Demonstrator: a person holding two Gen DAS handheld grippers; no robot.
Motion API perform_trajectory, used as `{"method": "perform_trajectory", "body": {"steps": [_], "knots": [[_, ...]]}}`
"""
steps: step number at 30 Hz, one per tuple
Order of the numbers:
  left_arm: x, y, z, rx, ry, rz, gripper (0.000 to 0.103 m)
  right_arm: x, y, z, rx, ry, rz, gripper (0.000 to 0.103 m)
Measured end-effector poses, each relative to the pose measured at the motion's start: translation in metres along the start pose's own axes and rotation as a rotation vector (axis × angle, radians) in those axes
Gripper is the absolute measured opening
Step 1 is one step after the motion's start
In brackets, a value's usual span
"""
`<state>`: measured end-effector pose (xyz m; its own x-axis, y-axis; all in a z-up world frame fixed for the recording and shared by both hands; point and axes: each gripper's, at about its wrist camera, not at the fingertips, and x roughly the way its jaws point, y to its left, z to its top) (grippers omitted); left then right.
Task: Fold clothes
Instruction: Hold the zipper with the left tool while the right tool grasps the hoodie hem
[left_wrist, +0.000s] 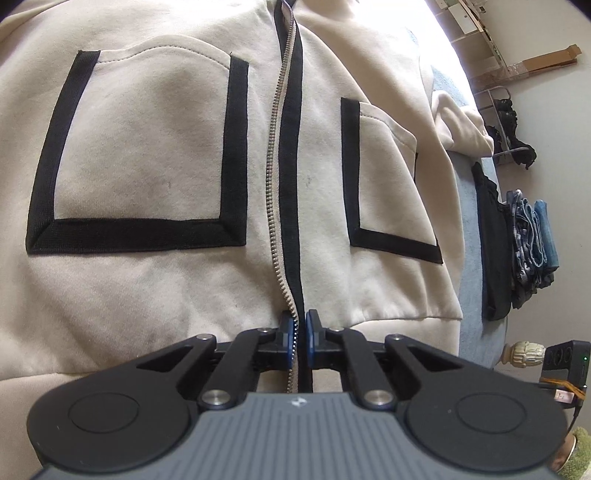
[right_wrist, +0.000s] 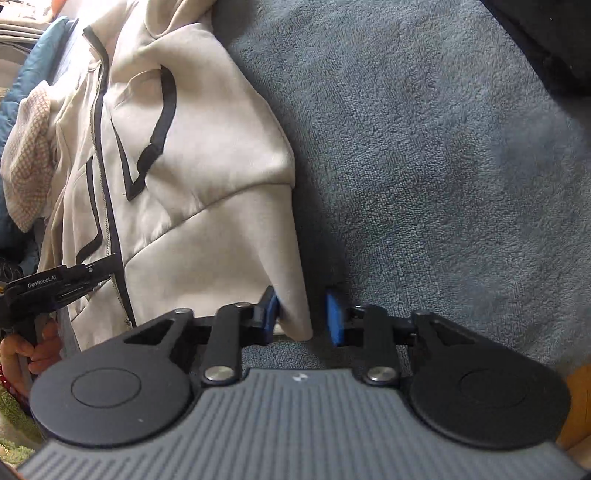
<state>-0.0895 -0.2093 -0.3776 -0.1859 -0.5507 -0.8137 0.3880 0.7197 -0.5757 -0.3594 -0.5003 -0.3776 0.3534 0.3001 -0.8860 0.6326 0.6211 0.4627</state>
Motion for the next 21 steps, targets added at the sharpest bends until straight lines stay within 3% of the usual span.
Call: {"method": "perform_trajectory", "body": {"steps": [3, 5, 7, 8, 10, 12, 14, 17, 21], "knots": [[0.002, -0.004, 0.001, 0.020, 0.008, 0.019, 0.007, -0.003, 0.016, -0.008, -0.077, -0.007, -0.029, 0.005], [0.005, -0.006, 0.003, 0.013, 0.013, 0.027, 0.007, -0.001, 0.021, -0.011, -0.119, 0.013, -0.067, 0.009], [0.006, -0.007, 0.004, 0.013, 0.015, 0.033, 0.008, -0.014, 0.019, 0.002, -0.115, -0.010, -0.039, 0.016], [0.007, -0.007, 0.004, 0.007, 0.014, 0.035, 0.008, -0.024, 0.016, 0.014, -0.107, -0.049, 0.001, 0.020], [0.009, -0.005, 0.004, -0.015, 0.013, 0.036, 0.008, -0.045, 0.010, 0.046, -0.086, -0.165, 0.072, 0.044], [0.009, -0.004, 0.004, -0.037, 0.008, 0.038, 0.009, -0.061, 0.003, 0.083, -0.052, -0.297, 0.153, 0.058], [0.009, -0.005, 0.003, -0.042, 0.002, 0.047, 0.009, -0.060, -0.011, 0.130, 0.034, -0.386, 0.260, 0.063], [0.010, -0.010, 0.003, -0.020, 0.000, 0.075, 0.010, -0.030, -0.032, 0.198, 0.169, -0.423, 0.372, 0.068], [0.013, -0.014, 0.006, 0.008, 0.013, 0.103, 0.010, 0.029, -0.048, 0.260, 0.309, -0.377, 0.439, 0.069]]}}
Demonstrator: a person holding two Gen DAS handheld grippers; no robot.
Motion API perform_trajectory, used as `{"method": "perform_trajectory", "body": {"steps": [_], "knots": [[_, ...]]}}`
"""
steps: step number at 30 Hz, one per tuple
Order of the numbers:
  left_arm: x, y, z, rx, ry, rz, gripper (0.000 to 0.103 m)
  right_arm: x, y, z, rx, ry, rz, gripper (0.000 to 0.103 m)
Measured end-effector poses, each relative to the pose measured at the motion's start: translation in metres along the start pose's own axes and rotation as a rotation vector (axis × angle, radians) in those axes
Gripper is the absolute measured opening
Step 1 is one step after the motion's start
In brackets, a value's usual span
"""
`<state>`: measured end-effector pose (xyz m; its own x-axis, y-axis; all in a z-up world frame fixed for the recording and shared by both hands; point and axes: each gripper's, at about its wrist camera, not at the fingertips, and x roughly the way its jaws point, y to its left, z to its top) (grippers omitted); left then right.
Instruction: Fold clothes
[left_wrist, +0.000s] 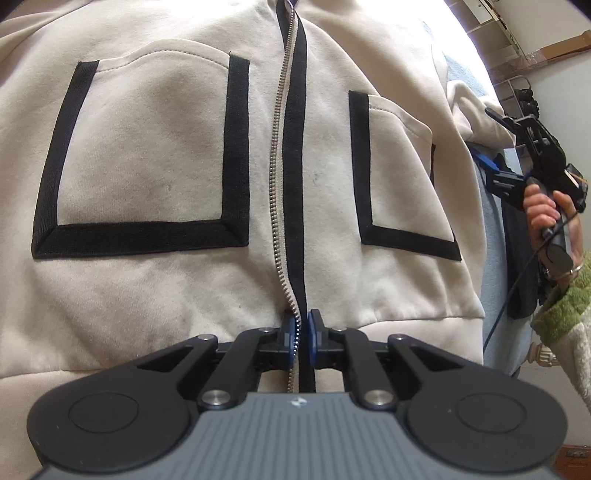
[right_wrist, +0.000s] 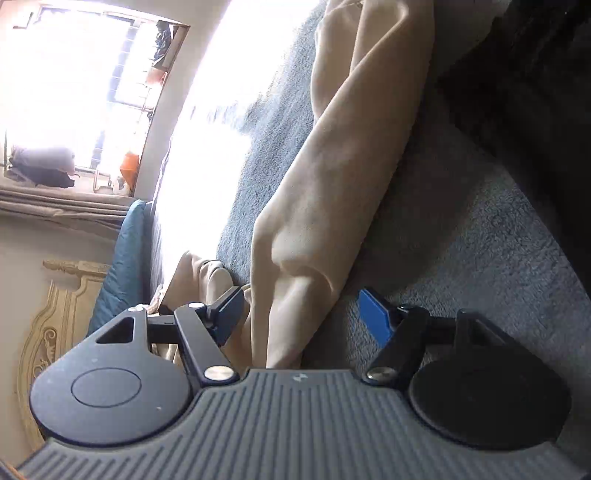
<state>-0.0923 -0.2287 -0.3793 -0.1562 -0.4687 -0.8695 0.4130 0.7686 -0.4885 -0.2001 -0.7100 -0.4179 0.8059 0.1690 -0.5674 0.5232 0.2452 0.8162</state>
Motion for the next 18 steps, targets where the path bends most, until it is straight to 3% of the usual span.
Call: {"method": "perform_trajectory", "body": {"steps": [3, 4, 5, 6, 7, 12, 16, 18], "knots": [[0.001, 0.000, 0.003, -0.002, 0.014, 0.007, 0.010, 0.020, 0.002, 0.008, -0.011, -0.050, 0.037, 0.068], [0.002, 0.000, 0.004, -0.002, 0.019, 0.011, 0.010, 0.027, 0.003, 0.011, -0.020, -0.067, 0.045, 0.064], [0.002, -0.001, 0.004, 0.002, 0.023, 0.018, 0.010, 0.029, 0.010, 0.011, -0.070, -0.081, 0.027, 0.054], [0.002, -0.003, 0.005, 0.008, 0.027, 0.026, 0.010, 0.030, 0.016, 0.011, -0.119, -0.096, 0.011, 0.020], [0.003, -0.005, 0.006, 0.016, 0.032, 0.035, 0.010, 0.029, 0.023, 0.014, -0.159, -0.118, 0.014, 0.009], [0.004, -0.008, 0.009, 0.019, 0.050, 0.062, 0.010, 0.000, 0.065, 0.033, -0.448, -0.316, 0.093, 0.006], [0.006, -0.013, 0.012, 0.031, 0.066, 0.085, 0.010, 0.027, 0.046, 0.063, -0.492, -0.296, 0.031, 0.006], [0.007, -0.014, 0.013, 0.037, 0.073, 0.095, 0.010, 0.048, 0.026, 0.073, -0.471, -0.254, -0.055, 0.007]]}}
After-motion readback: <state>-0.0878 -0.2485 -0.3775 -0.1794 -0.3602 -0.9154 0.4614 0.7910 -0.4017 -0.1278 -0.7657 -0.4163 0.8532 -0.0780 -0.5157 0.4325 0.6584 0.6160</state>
